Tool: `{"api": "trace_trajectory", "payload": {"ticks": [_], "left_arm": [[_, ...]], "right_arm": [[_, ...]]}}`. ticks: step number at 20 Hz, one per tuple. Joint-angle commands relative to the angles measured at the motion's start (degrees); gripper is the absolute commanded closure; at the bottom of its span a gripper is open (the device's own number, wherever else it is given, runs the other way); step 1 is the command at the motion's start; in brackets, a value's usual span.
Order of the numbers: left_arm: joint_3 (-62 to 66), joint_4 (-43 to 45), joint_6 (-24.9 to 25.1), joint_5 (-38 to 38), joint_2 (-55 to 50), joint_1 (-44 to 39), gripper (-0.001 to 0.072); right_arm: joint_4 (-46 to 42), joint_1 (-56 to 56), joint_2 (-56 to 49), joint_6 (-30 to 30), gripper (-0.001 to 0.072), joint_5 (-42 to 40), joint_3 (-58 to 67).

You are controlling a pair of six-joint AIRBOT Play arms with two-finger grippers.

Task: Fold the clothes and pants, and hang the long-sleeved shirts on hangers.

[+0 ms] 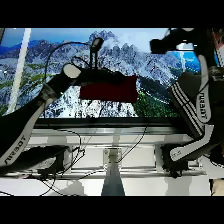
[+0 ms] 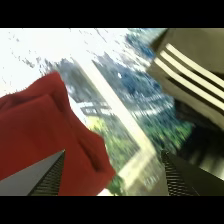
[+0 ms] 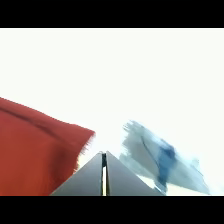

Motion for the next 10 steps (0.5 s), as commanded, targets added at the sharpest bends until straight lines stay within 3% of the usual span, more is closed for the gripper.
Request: {"api": "trace_trajectory", "payload": {"ticks": [1,3,4,5,6,8,10], "left_arm": [[0.0,-0.35,0.02,7.52,-1.07,-1.36,-0.0009],[0.0,-0.33,0.02,6.88,0.17,1.73,-0.0009],[0.0,-0.37,0.02,6.34,0.63,3.23,-0.0009],[0.0,-0.37,0.02,5.66,1.01,4.7,-0.0008],[0.0,-0.37,0.02,5.07,1.22,5.95,-0.0008],[0.0,-0.35,0.02,3.63,1.27,7.63,-0.0008],[0.0,-0.35,0.02,1.55,1.27,8.74,-0.0008]], "right_arm": [[1.66,-9.38,1.29,-3.37,0.0701,6.43,-6.82],[10.73,-11.82,1.29,-7.21,0.0656,6.47,-16.22],[16.61,-12.22,1.25,-8.02,0.0477,5.01,-21.49],[23.08,-11.93,1.22,-9.53,0.0232,2.36,-27.45],[28.94,-11.04,1.22,-11.96,0.015,-0.74,-32.83],[38.88,-7.41,1.11,-17.22,0.0115,-8.37,-42.32],[44.81,-2.21,1.11,-17.68,0.0027,-17.88,-48.24]]}}
